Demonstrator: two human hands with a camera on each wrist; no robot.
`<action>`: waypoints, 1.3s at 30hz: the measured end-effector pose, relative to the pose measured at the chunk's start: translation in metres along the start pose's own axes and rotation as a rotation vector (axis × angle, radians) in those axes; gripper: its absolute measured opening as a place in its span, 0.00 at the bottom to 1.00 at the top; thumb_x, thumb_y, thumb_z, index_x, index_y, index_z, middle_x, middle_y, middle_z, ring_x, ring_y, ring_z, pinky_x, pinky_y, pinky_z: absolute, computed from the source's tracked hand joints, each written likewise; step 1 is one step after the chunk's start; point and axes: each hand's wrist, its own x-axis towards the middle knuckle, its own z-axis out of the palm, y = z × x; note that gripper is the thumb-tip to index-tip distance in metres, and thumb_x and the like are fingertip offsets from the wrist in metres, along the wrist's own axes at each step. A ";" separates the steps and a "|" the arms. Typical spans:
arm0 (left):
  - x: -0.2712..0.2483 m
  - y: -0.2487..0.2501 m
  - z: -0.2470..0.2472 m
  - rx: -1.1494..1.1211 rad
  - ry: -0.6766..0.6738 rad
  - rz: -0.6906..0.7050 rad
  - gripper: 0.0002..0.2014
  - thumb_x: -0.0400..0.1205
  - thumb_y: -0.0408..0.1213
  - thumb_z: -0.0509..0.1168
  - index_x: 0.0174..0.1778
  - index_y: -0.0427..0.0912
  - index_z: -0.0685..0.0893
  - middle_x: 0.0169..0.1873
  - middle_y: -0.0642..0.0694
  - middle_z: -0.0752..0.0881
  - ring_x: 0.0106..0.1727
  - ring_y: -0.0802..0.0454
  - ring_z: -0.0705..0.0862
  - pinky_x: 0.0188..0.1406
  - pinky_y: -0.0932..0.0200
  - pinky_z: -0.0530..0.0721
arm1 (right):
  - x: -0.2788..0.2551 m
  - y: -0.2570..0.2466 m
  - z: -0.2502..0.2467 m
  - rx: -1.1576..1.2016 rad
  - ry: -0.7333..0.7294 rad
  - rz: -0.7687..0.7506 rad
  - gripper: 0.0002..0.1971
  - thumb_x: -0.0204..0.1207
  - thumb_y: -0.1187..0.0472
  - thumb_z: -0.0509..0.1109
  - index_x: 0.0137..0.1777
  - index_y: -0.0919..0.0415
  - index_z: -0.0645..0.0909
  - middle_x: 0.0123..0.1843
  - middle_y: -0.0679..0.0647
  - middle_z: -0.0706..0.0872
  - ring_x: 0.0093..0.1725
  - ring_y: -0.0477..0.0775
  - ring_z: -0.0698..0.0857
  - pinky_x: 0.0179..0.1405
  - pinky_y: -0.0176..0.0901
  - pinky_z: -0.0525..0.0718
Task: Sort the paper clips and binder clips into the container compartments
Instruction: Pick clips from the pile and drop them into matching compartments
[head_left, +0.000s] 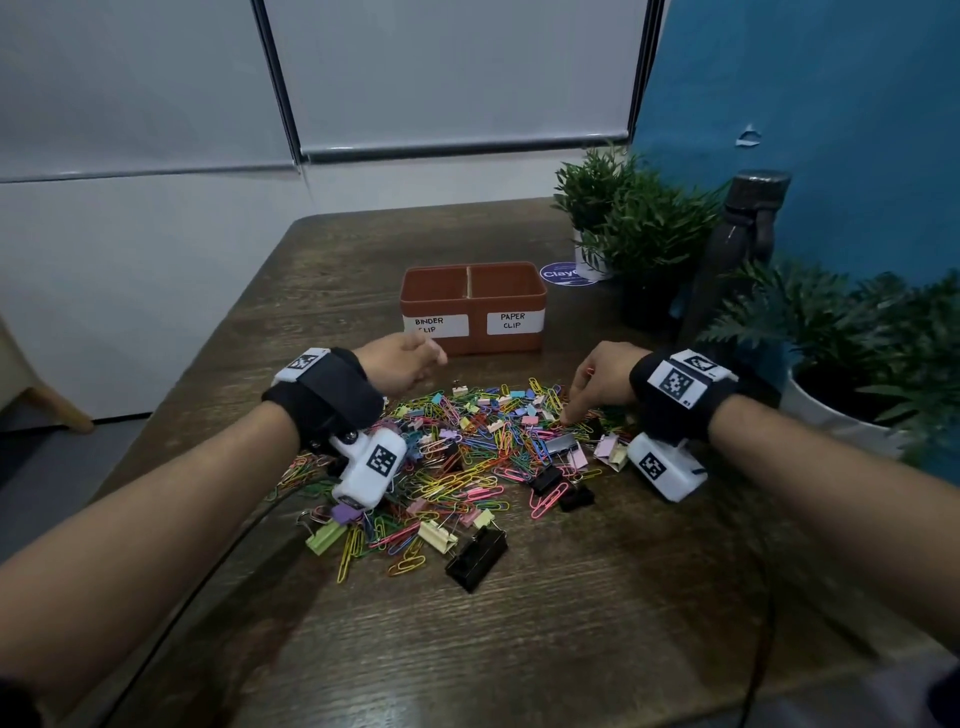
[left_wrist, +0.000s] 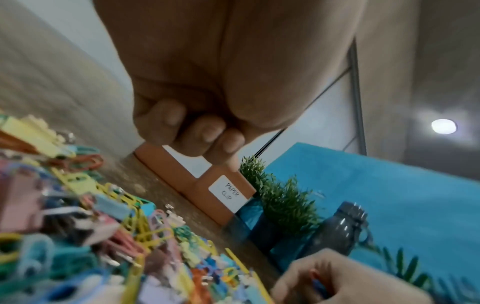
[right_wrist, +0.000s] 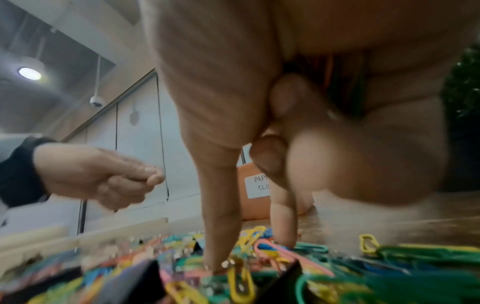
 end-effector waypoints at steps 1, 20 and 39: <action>0.001 0.000 0.001 0.108 0.008 0.011 0.16 0.90 0.47 0.50 0.52 0.42 0.79 0.36 0.49 0.79 0.31 0.62 0.79 0.33 0.68 0.76 | 0.000 0.000 0.002 -0.006 0.002 0.006 0.17 0.61 0.50 0.87 0.46 0.57 0.91 0.47 0.51 0.89 0.45 0.50 0.85 0.33 0.43 0.83; 0.016 -0.006 0.009 0.782 -0.111 0.205 0.03 0.74 0.46 0.76 0.42 0.55 0.91 0.41 0.56 0.89 0.47 0.54 0.85 0.43 0.58 0.83 | 0.005 0.008 -0.002 0.162 0.076 -0.142 0.04 0.71 0.58 0.82 0.40 0.56 0.91 0.40 0.52 0.92 0.29 0.44 0.85 0.23 0.38 0.80; 0.013 0.001 -0.016 -0.921 -0.049 -0.106 0.19 0.90 0.49 0.49 0.34 0.46 0.68 0.26 0.50 0.73 0.21 0.58 0.65 0.17 0.66 0.60 | 0.011 -0.001 0.007 1.400 -0.423 0.013 0.05 0.66 0.59 0.54 0.30 0.55 0.64 0.24 0.51 0.66 0.14 0.44 0.59 0.14 0.26 0.55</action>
